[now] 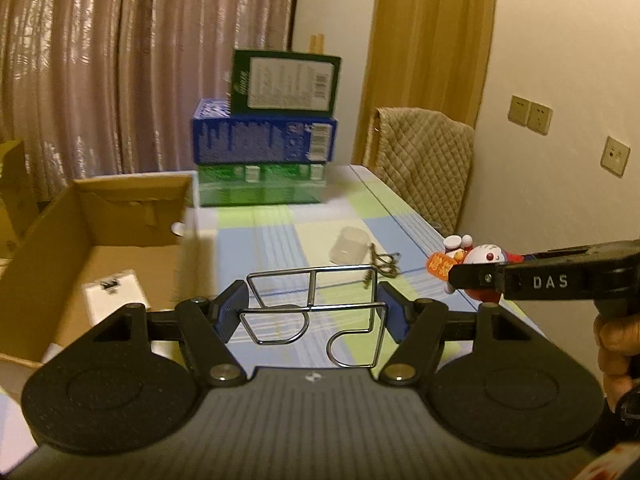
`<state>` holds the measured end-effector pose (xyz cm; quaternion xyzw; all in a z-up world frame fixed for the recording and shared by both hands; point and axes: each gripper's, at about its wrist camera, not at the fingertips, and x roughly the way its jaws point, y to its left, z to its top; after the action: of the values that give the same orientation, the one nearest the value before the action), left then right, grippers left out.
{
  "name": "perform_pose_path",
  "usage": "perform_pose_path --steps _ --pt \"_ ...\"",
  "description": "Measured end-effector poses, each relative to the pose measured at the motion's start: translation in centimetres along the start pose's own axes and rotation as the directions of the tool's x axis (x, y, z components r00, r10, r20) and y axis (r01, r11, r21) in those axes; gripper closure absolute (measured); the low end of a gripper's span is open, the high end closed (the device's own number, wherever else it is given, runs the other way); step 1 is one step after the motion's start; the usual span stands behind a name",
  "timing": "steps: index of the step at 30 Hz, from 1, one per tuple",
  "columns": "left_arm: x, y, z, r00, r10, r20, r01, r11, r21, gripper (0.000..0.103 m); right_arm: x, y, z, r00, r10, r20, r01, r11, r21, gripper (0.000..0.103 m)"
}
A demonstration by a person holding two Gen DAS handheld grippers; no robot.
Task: Organize rigid objects
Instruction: 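Lift and carry the rack and figure with both tools over the cardboard box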
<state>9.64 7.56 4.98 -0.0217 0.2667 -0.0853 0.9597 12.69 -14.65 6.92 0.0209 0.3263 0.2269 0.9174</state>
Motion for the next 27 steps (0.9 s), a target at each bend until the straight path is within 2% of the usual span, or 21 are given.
perform_pose_path --steps 7,14,21,27 --pt "-3.2 4.3 1.9 0.998 0.063 0.015 -0.063 0.998 -0.004 0.038 0.4 5.3 1.3 0.997 0.083 0.002 -0.082 0.995 -0.065 0.061" --pt "-4.7 11.3 2.5 0.989 0.145 -0.01 -0.145 0.989 -0.003 0.038 2.5 11.2 2.8 0.984 0.175 -0.023 -0.177 0.973 -0.149 0.061" --pt "-4.2 17.2 2.8 0.977 0.208 -0.046 -0.207 0.978 0.029 0.038 6.2 16.0 3.6 0.967 0.245 -0.07 -0.255 0.945 -0.207 0.061" --pt "-1.8 20.2 2.7 0.977 0.193 -0.085 -0.188 0.98 0.066 0.038 10.4 18.1 3.6 0.957 0.261 -0.125 -0.284 0.93 -0.233 0.061"
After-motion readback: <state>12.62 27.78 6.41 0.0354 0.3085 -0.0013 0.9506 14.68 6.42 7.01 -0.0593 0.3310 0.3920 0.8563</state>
